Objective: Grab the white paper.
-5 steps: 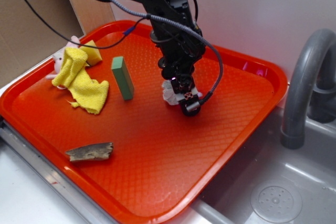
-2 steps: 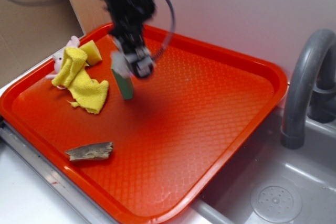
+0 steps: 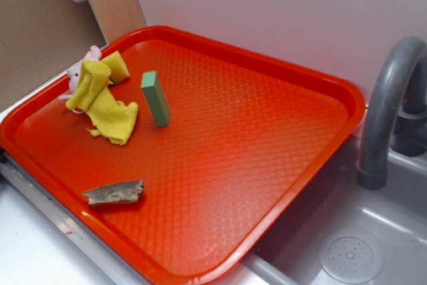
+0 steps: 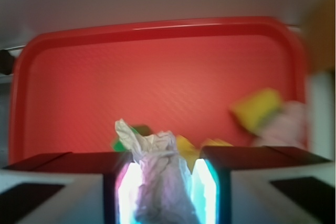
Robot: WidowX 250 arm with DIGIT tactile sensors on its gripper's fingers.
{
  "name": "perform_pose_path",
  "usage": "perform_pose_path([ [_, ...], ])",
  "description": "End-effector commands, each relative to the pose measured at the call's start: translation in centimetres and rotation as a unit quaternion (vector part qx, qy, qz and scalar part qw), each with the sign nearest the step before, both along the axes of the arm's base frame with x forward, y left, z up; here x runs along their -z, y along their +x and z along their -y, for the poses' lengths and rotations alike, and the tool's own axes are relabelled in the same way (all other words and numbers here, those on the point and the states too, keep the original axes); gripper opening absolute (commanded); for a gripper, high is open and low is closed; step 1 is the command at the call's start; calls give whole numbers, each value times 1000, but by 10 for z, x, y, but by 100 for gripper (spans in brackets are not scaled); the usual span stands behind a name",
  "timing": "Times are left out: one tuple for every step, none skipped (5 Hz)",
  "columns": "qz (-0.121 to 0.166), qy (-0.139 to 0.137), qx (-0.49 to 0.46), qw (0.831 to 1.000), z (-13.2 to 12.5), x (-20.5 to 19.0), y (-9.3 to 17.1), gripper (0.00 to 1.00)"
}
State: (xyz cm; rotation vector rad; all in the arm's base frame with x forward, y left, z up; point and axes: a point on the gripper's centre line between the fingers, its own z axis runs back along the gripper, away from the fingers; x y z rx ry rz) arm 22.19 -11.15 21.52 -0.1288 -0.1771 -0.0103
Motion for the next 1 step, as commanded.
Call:
perform_pose_path([
  [69,-3,-24,997,-10,-21,-14,0],
])
